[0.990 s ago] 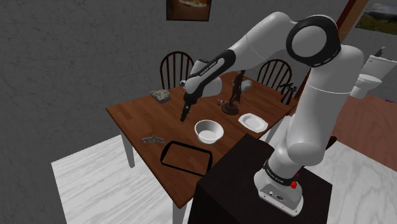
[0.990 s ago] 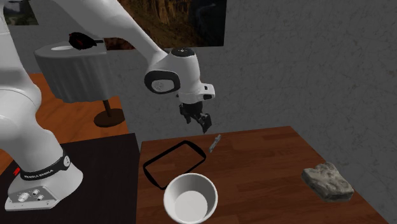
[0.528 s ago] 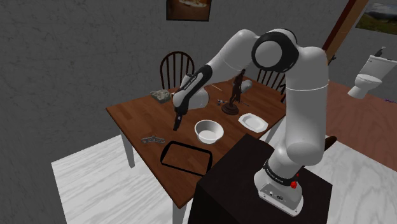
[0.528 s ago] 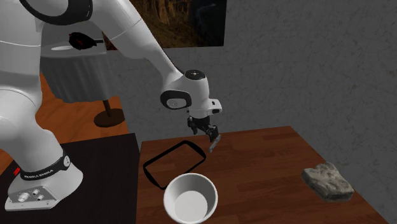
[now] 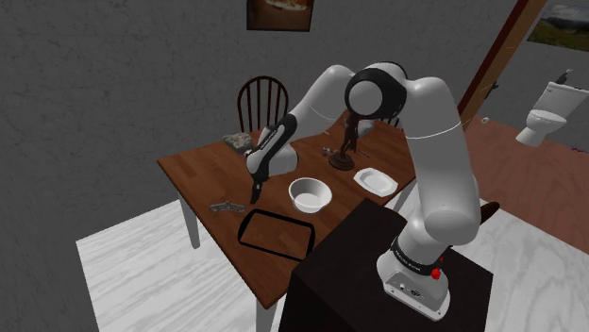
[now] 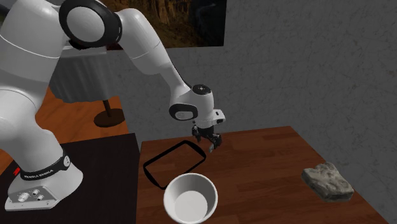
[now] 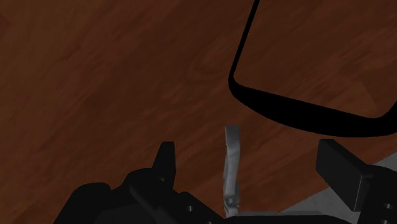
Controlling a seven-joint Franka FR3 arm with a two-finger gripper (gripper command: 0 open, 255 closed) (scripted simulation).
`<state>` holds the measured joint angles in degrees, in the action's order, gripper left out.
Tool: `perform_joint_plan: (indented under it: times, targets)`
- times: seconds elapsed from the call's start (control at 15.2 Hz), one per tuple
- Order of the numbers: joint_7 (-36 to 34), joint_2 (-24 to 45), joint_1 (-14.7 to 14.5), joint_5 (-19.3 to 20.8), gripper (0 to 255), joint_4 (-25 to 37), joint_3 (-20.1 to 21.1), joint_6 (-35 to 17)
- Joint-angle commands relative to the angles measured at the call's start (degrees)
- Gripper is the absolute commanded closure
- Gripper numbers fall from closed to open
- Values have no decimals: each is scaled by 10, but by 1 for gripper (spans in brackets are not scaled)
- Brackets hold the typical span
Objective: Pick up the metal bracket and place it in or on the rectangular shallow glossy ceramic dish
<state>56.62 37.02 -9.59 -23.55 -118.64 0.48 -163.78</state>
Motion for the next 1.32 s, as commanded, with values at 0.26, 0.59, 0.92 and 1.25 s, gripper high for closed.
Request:
perform_joint_plan:
  times: [0.26, 0.59, 0.92, 1.25]
  targets:
    - [4, 37, 3, -4, 0, 21, 8, -17]
    - [4, 37, 3, -4, 0, 21, 8, -17]
    - [4, 37, 3, -4, 255, 21, 8, -17]
    - [4, 37, 3, -4, 255, 21, 8, -17]
